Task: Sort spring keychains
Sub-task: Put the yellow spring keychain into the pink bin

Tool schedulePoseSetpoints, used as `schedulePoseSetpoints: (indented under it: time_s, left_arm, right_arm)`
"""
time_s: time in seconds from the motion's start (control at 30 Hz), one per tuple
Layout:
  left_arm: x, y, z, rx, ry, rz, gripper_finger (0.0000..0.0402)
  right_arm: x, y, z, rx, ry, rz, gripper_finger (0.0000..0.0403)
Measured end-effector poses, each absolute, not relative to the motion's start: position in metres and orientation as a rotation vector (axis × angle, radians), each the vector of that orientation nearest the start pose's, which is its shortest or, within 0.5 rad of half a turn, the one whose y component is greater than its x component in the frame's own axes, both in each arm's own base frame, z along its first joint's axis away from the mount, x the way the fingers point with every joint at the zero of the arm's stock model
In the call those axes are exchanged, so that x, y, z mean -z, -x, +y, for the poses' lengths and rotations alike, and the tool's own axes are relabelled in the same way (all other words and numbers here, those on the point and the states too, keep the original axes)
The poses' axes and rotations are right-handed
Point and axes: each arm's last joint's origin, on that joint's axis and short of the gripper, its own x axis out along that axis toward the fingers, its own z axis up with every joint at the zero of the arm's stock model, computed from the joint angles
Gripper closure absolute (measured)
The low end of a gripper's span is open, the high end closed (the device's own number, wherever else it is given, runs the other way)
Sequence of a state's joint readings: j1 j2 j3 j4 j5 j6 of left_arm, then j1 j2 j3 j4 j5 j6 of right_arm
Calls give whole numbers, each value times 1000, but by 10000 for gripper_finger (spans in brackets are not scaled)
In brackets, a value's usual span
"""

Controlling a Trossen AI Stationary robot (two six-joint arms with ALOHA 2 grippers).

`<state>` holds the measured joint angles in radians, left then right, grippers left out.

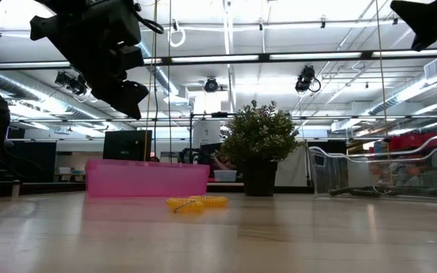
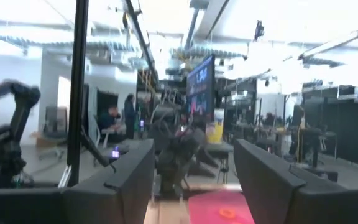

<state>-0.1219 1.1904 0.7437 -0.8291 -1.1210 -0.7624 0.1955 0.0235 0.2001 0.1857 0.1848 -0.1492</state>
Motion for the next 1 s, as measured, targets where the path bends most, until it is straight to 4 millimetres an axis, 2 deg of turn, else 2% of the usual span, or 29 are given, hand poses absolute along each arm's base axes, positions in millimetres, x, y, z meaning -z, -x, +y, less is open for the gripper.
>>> schedulePoseSetpoints:
  time_s: [0.23, 0.3, 0.37, 0.73, 1.0]
  left_arm:
    - [-220, -194, 2, -1159, -124, 657, 204]
    - [-220, -195, 2, -1159, -122, 655, 204]
    - [-220, -195, 2, -1156, -118, 658, 204]
    - [-221, -204, 0, -1046, -58, 681, 204]
    - [-228, -223, -6, -838, -3, 638, 204]
  right_arm:
    - [-220, -83, 10, 55, 74, -461, 180]
    - [-210, -86, 10, 75, 77, -449, 180]
    - [-209, -86, 10, 82, 99, -435, 180]
    - [-185, -94, 9, 126, 235, -159, 180]
    - [-175, -94, 4, 294, 219, -43, 180]
